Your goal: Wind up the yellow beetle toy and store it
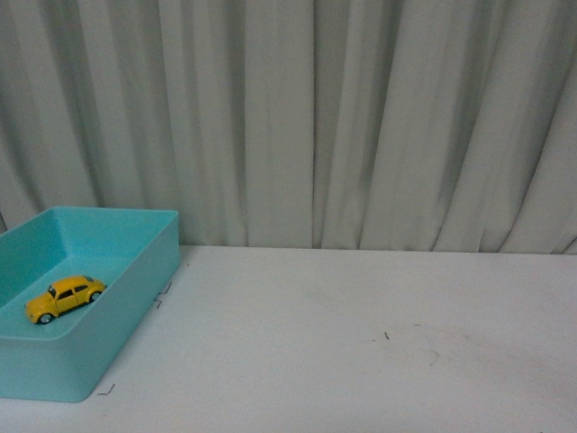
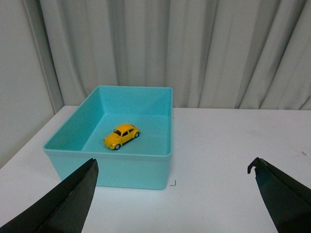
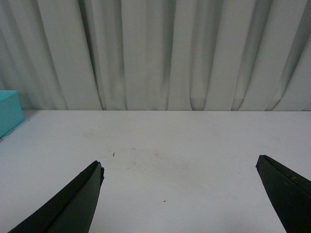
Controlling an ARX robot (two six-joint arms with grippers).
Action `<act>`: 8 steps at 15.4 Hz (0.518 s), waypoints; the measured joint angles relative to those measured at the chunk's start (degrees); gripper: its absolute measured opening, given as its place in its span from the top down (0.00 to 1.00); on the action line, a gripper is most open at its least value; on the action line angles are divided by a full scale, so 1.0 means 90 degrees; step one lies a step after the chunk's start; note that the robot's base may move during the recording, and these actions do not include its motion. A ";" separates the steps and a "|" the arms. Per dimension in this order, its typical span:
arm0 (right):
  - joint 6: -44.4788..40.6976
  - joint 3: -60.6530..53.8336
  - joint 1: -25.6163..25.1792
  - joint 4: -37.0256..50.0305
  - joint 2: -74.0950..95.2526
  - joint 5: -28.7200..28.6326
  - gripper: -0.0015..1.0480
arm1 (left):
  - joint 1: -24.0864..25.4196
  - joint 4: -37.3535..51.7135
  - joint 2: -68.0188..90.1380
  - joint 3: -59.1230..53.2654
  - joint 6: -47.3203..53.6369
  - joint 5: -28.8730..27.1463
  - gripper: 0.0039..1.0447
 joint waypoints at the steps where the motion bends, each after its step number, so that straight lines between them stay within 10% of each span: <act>1: 0.0000 0.0000 0.0000 0.0002 0.0000 0.0000 0.06 | 0.0000 0.0000 0.0000 0.0000 0.0000 0.0000 0.06; 8: 0.0000 0.0000 0.0000 0.0022 0.0002 0.0000 0.06 | 0.0000 0.0012 0.0000 0.0000 0.0002 0.0002 0.06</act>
